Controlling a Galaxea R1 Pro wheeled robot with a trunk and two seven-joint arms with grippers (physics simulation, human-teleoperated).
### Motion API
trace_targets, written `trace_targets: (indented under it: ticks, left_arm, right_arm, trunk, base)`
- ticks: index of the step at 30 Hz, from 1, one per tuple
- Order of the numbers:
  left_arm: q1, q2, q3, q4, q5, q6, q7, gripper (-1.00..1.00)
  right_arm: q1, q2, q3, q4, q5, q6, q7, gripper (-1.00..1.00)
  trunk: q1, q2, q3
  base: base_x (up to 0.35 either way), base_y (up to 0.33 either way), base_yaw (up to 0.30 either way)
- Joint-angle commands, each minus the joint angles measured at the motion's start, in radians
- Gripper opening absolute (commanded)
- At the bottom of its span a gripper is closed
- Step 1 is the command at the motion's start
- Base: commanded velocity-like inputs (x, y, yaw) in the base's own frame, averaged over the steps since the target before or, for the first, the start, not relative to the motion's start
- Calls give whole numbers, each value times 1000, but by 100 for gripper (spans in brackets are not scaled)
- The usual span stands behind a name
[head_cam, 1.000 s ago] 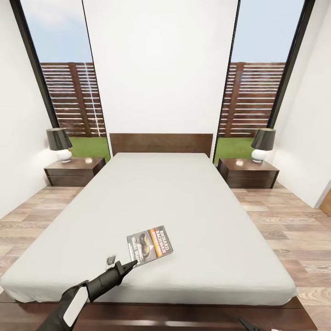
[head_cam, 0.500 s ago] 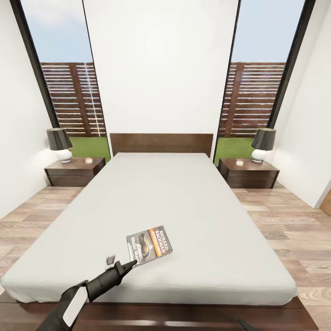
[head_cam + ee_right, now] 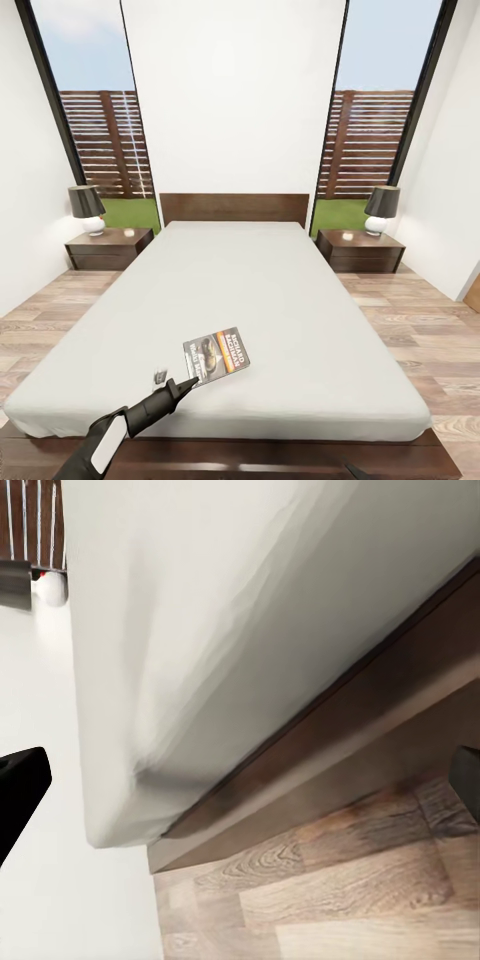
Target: In the bedroom, move the book from the bed onto either nightstand, and place the two sandals side by side next to the bed.
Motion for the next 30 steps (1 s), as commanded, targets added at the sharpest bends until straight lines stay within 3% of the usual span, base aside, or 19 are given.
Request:
trace_targets:
  ticks: [1, 21, 30]
  left_arm:
    - [-1, 0, 1, 0, 5, 7, -1, -100]
    - [-1, 0, 1, 0, 4, 7, -1, -100]
    - [-1, 1, 1, 1, 3, 7, -1, -100]
  right_arm:
    - [-2, 0, -1, 3, -5, 11, 5, 100]
    - [-2, 0, 0, 3, -5, 10, 5, 100]
    - [-2, 0, 0, 3, -7, 9, 4, 100]
  trunk:
    - [0, -1, -1]
    - [0, -1, -1]
    - [0, -1, -1]
  base:
    - [-77, 66, 0]
    - [-121, 131, 2]
    - [-126, 166, 101]
